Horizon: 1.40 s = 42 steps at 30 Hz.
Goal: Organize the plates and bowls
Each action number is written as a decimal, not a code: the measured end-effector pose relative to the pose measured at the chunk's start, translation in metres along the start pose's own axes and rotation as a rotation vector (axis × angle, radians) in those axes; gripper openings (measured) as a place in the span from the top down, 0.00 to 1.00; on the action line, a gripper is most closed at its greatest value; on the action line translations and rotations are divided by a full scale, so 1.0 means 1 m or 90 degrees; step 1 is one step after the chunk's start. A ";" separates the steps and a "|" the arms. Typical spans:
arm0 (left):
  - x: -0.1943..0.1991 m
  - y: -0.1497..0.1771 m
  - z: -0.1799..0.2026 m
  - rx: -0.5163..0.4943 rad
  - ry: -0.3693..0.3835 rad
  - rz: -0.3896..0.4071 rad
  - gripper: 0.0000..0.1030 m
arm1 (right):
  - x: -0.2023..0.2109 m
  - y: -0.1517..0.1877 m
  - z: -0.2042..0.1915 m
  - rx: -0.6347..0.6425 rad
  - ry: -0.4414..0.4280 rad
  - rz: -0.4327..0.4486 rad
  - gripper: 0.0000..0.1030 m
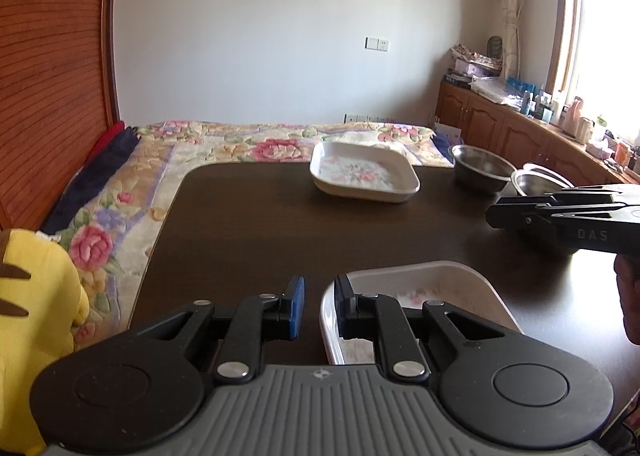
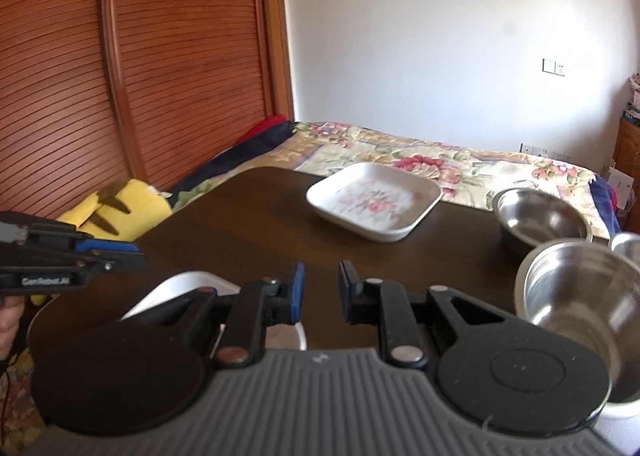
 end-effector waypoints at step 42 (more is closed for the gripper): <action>-0.146 -0.094 -0.002 -0.047 0.072 -0.019 0.62 | -0.133 -0.045 0.063 -0.030 0.119 -0.125 0.52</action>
Point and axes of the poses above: each gripper's, at about its wrist camera, not at the fingertips, and x roughly against the way its jaws point, z to its right, y to its underside, the point moved 2 cm from there along -x, roughly the way its jaws point, and after that the axes turned 7 degrees about z, right-handed, at the moved point
